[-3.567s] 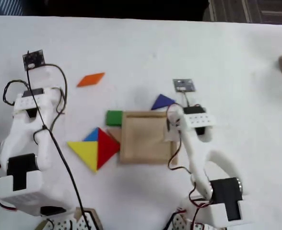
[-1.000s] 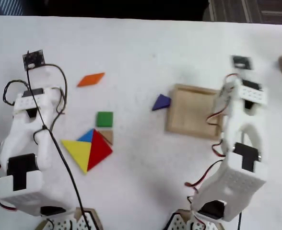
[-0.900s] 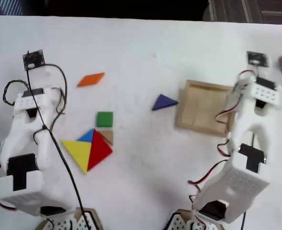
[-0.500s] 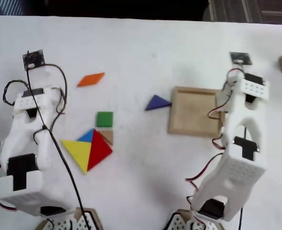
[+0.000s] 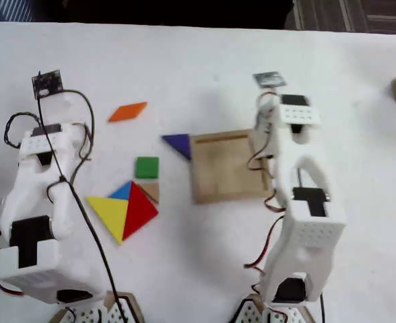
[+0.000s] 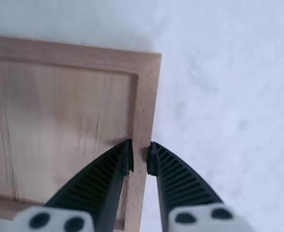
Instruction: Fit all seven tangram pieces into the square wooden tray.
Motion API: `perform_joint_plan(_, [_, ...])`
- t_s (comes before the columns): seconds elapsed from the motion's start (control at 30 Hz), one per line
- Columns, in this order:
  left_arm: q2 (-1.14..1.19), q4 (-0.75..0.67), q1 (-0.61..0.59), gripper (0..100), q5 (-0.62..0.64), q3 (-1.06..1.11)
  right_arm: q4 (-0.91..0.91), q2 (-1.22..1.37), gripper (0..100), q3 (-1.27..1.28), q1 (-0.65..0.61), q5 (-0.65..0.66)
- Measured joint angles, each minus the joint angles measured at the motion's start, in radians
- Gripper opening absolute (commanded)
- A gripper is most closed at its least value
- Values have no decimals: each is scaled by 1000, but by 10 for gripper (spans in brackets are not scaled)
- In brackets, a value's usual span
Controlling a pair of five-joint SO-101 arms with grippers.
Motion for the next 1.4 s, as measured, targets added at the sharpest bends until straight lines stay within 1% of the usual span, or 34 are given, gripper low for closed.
perform_joint_plan(0.13, [0, 0, 0, 50, 0, 0, 8, -2, 19, 28, -41, -37])
perform_joint_plan(0.23, [0, 0, 0, 50, 0, 0, -2, -52, 19, 123, -57, -75])
perform_joint_plan(0.5, [0, -2, 0, 50, 0, 0, -176, -423, 28, 555, -101, -157])
perform_joint_plan(0.57, [0, -2, 0, 50, 0, 0, -195, -503, 67, 623, -98, -161])
perform_joint_plan(0.67, [0, -2, 0, 50, 0, 0, -204, -552, 152, 681, -103, -161])
perform_joint_plan(0.73, [0, -2, 0, 50, 0, 0, -204, -560, 178, 706, -106, -161])
perform_joint_plan(0.93, [0, -2, 0, 50, 0, 0, -204, -560, 145, 727, -104, -161])
perform_joint_plan(1.03, [0, -2, 0, 50, 0, 0, -204, -575, 145, 727, -104, -163])
perform_joint_plan(1.1, [0, -2, 0, 50, 0, 0, -203, -608, 145, 727, -106, -186])
perform_joint_plan(1.17, [0, -2, 0, 50, 0, 0, -201, -646, 146, 727, -137, -193])
perform_joint_plan(1.27, [0, -2, 0, 50, 0, 0, -196, -683, 148, 718, -216, -195])
perform_joint_plan(1.4, [0, -2, 0, 50, 0, 0, -201, -678, 149, 643, -321, -201])
